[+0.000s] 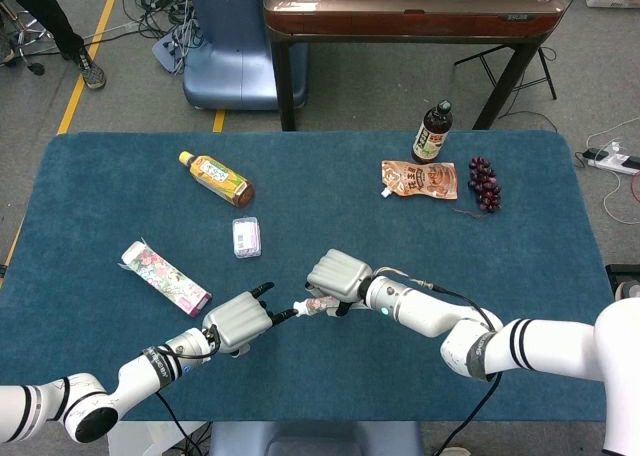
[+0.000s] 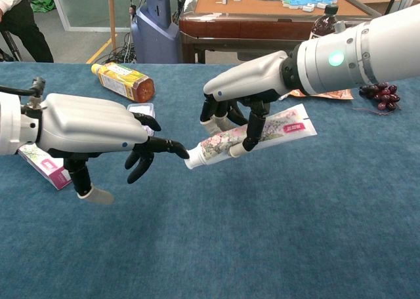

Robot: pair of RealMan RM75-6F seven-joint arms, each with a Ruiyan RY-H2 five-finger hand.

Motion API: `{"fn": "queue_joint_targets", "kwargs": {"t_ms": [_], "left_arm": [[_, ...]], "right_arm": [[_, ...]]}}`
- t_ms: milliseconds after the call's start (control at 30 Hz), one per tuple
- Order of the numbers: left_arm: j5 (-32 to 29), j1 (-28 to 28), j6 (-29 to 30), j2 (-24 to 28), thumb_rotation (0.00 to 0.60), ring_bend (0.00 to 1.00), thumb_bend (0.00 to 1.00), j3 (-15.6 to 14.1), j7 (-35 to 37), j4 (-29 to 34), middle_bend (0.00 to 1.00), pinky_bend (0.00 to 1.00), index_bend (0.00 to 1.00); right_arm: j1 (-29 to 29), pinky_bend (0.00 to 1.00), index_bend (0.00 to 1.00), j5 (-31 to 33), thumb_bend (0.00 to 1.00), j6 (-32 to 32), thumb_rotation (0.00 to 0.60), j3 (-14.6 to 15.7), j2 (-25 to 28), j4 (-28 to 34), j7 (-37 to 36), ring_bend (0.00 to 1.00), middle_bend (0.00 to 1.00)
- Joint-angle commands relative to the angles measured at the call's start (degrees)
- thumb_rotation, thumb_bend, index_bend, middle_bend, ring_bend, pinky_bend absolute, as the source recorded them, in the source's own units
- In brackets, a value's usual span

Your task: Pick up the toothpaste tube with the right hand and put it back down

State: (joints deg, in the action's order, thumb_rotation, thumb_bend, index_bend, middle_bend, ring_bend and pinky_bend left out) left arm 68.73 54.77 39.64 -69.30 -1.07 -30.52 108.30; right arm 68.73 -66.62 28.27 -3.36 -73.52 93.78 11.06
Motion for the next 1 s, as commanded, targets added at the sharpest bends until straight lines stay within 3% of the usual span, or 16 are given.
{"fn": "queue_joint_targets", "kwargs": {"t_ms": [33, 1000], "left_arm": [[-0.11, 0.15, 0.05, -0.09, 0.600, 0.41, 0.22, -0.07, 0.00, -0.09, 0.48, 0.01, 0.06], [-0.92, 1.29, 0.54, -1.14, 0.600, 0.41, 0.22, -1.40, 0.43, -0.92, 0.48, 0.01, 0.06]], "right_arm": [[-0.06, 0.42, 0.80, -0.24, 0.85, -0.11, 0.600, -0.05, -0.01, 0.08, -0.28, 0.62, 0.72], [-0.86, 0.42, 0.80, -2.62, 0.85, 0.35, 0.600, -1.09, 0.20, 0.34, -2.53, 0.63, 0.73]]}}
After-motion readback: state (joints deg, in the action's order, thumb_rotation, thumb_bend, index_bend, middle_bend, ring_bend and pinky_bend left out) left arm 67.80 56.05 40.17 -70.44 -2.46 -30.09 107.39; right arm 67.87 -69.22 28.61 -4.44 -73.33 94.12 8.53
